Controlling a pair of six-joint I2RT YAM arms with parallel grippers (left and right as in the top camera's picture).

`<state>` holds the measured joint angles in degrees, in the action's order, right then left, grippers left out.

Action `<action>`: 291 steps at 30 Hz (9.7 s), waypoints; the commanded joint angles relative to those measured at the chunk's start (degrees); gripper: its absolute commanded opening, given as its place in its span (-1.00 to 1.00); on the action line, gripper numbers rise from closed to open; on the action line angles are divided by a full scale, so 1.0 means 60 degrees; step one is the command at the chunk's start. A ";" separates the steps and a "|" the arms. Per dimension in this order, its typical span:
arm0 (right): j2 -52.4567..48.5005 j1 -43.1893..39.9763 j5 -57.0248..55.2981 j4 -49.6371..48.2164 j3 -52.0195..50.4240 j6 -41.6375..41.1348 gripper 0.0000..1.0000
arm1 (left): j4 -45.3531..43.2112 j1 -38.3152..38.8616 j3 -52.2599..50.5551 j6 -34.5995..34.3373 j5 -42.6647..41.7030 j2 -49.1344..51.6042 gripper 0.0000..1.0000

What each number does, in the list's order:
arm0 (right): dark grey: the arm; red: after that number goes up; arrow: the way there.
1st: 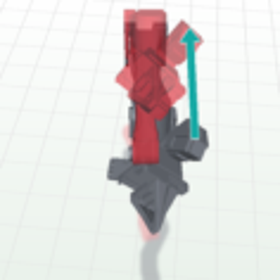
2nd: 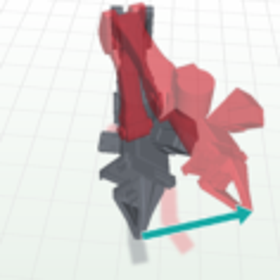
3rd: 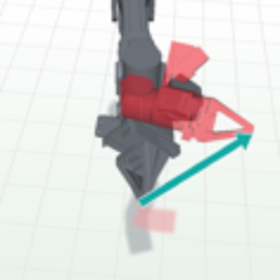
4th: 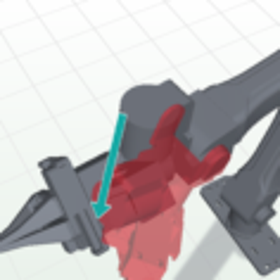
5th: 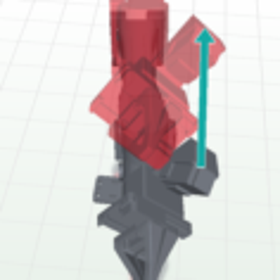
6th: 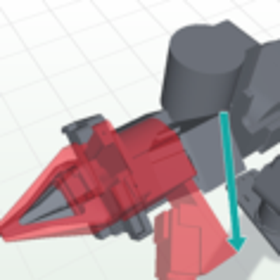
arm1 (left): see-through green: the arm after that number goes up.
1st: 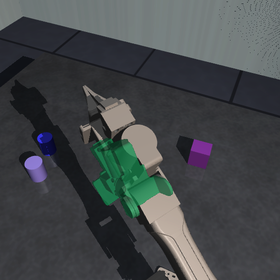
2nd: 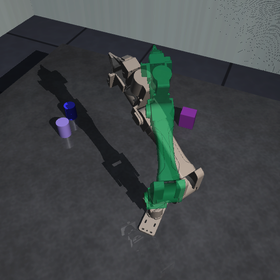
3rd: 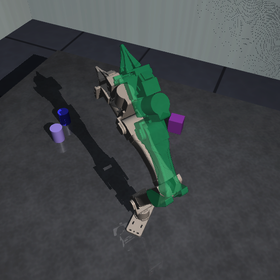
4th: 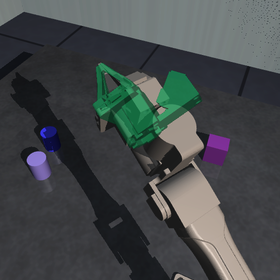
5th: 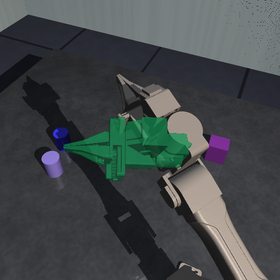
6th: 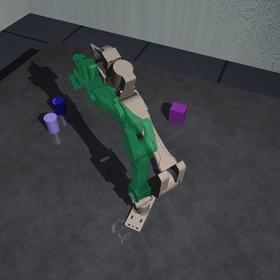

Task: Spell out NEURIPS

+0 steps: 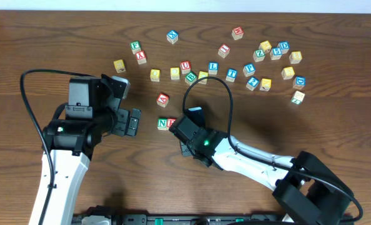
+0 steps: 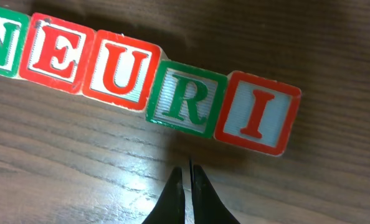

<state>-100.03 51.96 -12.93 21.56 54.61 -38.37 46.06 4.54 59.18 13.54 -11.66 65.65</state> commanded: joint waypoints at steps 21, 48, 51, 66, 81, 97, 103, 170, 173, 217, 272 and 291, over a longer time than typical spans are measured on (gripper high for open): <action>-0.0382 -0.0255 -0.0102 -0.0390 -0.0069 -0.0022 -0.98 | -0.0004 -0.0040 0.0255 0.0058 0.0091 -0.0011 0.96; -0.0382 -0.0255 -0.0299 -0.0492 -0.0069 0.0055 -0.98 | -0.0004 -0.0040 0.0255 0.0058 0.0091 -0.0011 0.96; -0.0382 -0.0255 -0.0328 -0.0495 -0.0069 0.0051 -0.98 | -0.0004 -0.0040 0.0255 0.0058 0.0091 -0.0011 0.95; -0.0382 -0.0251 -0.0506 -0.0543 -0.0069 0.0124 -0.98 | -0.0004 -0.0040 0.0255 0.0058 0.0091 -0.0011 0.96; -0.0386 -0.0251 -0.0532 -0.0561 -0.0069 0.0124 -0.98 | -0.0004 -0.0040 0.0255 0.0058 0.0091 -0.0011 0.96; -0.0382 -0.0066 0.0423 -0.0149 -0.0047 -0.0259 -0.98 | -0.0004 -0.0040 0.0255 0.0058 0.0091 -0.0011 0.96; -0.0382 -0.0164 0.0149 0.0102 -0.0040 -0.0568 -0.98 | -0.0004 -0.0040 0.0255 0.0058 0.0091 -0.0011 0.96; -0.0382 -0.0718 -0.2011 -0.0131 -0.0040 -0.0943 -0.98 | -0.0004 -0.0040 0.0255 0.0058 0.0091 -0.0011 0.96; -0.0382 -0.0718 -0.1840 -0.0182 -0.0040 -0.0867 -0.98 | -0.0004 -0.0040 0.0255 0.0062 0.0091 -0.0011 0.96; -0.0113 -0.1690 -0.3104 0.3515 0.3756 -0.0302 -0.98 | -0.0004 -0.0040 0.0255 0.0058 0.0091 -0.0011 0.96; -0.3683 -0.6612 0.1537 0.9854 1.2131 0.4677 0.49 | -0.0004 -0.0040 0.0255 0.0058 0.0091 -0.0011 0.96; -0.6109 -0.7457 0.1177 0.9333 1.2972 0.6666 0.68 | -0.0004 -0.0040 0.0255 0.0058 0.0091 -0.0011 0.96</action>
<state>-135.87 7.33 -4.40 78.28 131.20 -0.86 46.06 4.54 59.18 13.54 -11.66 65.63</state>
